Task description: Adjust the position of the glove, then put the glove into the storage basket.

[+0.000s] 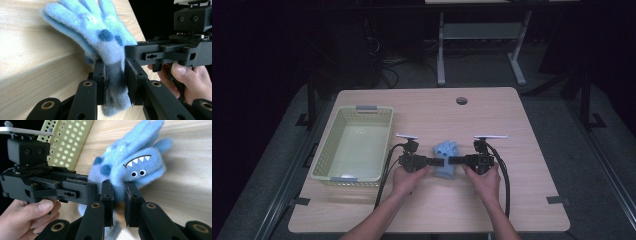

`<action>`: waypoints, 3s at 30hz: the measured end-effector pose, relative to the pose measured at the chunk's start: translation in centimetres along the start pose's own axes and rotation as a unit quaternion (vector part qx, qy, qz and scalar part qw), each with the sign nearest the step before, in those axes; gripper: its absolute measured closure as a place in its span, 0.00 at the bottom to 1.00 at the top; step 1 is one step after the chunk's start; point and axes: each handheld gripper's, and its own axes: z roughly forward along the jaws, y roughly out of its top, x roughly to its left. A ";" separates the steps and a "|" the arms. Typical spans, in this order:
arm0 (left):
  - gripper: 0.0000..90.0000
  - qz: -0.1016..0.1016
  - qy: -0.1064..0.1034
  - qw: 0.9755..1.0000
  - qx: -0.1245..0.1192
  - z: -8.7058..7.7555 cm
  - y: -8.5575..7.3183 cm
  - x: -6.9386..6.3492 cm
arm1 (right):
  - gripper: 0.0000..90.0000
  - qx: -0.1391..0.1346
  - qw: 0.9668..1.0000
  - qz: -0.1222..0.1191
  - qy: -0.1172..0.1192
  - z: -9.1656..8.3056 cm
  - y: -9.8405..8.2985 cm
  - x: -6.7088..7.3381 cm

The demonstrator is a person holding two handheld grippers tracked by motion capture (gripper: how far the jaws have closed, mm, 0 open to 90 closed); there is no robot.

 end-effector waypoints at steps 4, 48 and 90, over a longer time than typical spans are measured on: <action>0.80 0.009 0.001 1.000 0.002 -0.1 0.1 -0.5 | 0.89 -0.004 1.000 -0.002 0.001 -0.4 0.0 0.2; 0.80 0.053 -0.014 0.998 -0.031 -6.6 1.6 -3.0 | 0.89 -0.002 0.997 -0.075 0.014 -0.6 2.4 7.0; 0.80 0.070 -0.006 0.994 -0.081 -15.6 2.4 -1.6 | 0.88 0.019 0.990 -0.125 0.056 3.9 5.5 14.1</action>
